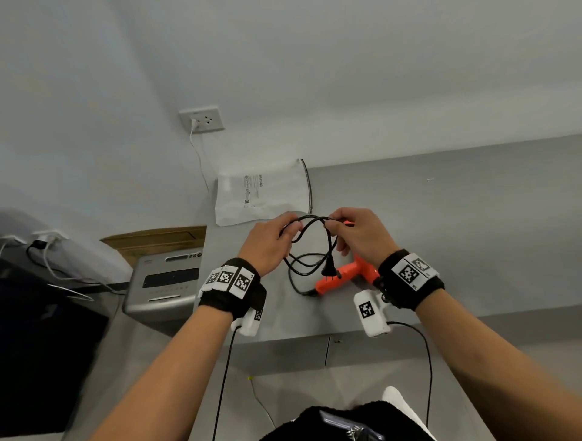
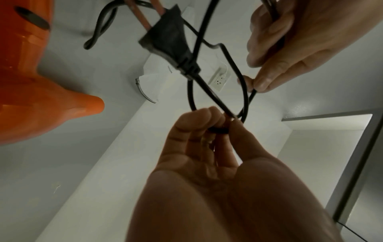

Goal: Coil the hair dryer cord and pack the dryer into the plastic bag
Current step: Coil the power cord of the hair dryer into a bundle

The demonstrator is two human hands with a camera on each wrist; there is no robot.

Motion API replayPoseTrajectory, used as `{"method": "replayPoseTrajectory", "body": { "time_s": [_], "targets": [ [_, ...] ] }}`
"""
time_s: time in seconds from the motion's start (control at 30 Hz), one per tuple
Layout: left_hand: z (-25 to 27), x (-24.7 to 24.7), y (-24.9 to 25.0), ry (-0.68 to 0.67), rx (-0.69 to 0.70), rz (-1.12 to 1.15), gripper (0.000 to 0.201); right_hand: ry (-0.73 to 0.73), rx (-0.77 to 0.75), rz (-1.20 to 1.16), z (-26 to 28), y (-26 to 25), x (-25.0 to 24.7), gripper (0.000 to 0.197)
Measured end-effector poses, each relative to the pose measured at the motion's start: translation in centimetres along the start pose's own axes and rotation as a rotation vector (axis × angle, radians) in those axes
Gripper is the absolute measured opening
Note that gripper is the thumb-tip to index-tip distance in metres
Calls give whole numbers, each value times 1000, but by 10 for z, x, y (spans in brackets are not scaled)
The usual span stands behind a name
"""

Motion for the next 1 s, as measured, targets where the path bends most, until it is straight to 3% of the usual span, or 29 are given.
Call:
{"method": "replayPoseTrajectory", "body": {
  "time_s": [0.23, 0.43, 0.53, 0.57, 0.63, 0.7, 0.77, 0.87, 0.93, 1.0],
  "targets": [
    [-3, -10, -23, 202, -232, 131, 26, 47, 101, 8, 12, 34, -2, 18],
    [1, -18, -25, 248, -349, 272, 24, 27, 245, -31, 25, 66, 3, 18],
    [3, -15, -18, 235, -348, 334, 21, -26, 189, 62, 28, 65, 7, 6],
    [4, -13, -14, 217, -347, 363, 18, -39, 114, 166, 28, 62, 6, 18],
    [6, -8, -4, 174, -338, 417, 15, -18, -89, 401, 27, 55, 6, 49],
    [8, -3, 8, 134, -292, 432, 13, 59, -193, 399, 25, 34, 4, 53],
    [11, 3, 19, 86, -185, 365, 10, 76, -127, 190, 23, 12, 5, 43],
    [15, 16, 31, -16, 3, 219, 15, -55, 36, -106, 20, -13, 10, 43],
    [16, 27, 34, -58, 48, 191, 18, -81, 9, -59, 15, -18, 12, 38],
    [16, 35, 30, -72, 40, 146, 11, -2, -12, 7, 3, -15, 7, 34]
  ]
}}
Point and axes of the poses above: each hand's wrist, its own z-axis away from the middle knuckle, its own x-axis out of the palm, y = z × x, the point moved 1 cm from there along -z, towards the middle knuckle, and after that the axes turned 11 degrees about y, right-handed, at the moved point
